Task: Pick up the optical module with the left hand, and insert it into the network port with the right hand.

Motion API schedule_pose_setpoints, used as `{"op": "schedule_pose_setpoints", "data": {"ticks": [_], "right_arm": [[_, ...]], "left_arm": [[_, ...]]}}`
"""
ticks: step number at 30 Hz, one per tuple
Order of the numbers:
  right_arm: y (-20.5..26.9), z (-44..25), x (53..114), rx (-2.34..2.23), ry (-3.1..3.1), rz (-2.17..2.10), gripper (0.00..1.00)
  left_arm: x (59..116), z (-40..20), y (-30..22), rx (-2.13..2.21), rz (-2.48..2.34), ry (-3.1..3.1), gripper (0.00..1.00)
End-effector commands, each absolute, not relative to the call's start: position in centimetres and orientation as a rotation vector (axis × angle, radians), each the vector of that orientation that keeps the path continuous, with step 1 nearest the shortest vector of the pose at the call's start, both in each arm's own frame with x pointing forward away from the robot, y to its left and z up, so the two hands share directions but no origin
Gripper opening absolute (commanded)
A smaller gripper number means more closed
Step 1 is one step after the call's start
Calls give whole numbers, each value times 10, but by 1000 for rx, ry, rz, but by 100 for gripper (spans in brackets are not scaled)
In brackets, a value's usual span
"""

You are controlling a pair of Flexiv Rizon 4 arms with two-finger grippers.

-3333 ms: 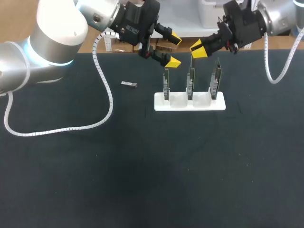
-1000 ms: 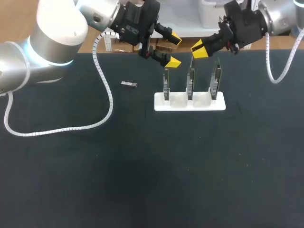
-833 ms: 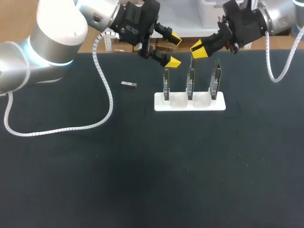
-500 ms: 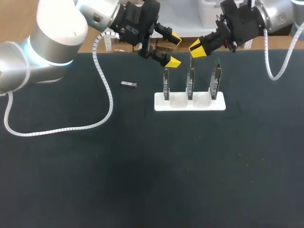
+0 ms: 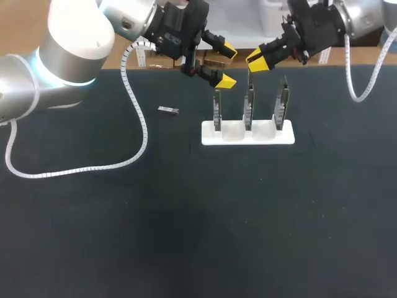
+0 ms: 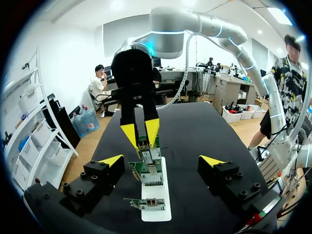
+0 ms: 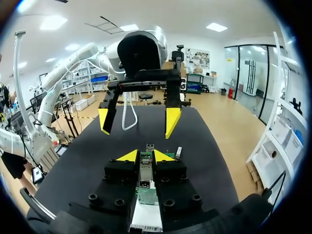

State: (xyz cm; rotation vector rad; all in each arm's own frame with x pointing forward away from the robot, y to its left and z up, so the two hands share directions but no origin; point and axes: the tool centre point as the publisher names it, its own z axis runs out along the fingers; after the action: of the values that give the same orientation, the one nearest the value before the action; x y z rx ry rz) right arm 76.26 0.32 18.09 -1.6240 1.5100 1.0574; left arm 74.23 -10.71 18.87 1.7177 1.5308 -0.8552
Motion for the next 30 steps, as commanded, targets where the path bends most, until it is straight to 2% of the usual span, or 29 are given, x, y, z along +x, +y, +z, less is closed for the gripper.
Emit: {"op": "schedule_pose_setpoints", "data": {"ticks": [1, 30], "right_arm": [[4, 184, 759, -1626, 1519, 1045, 0], [1, 171, 766, -1610, 1536, 1095, 0]], "left_arm": [[744, 189, -108, 1725, -856, 1535, 100], [744, 189, -108, 1725, -856, 1535, 100]]}}
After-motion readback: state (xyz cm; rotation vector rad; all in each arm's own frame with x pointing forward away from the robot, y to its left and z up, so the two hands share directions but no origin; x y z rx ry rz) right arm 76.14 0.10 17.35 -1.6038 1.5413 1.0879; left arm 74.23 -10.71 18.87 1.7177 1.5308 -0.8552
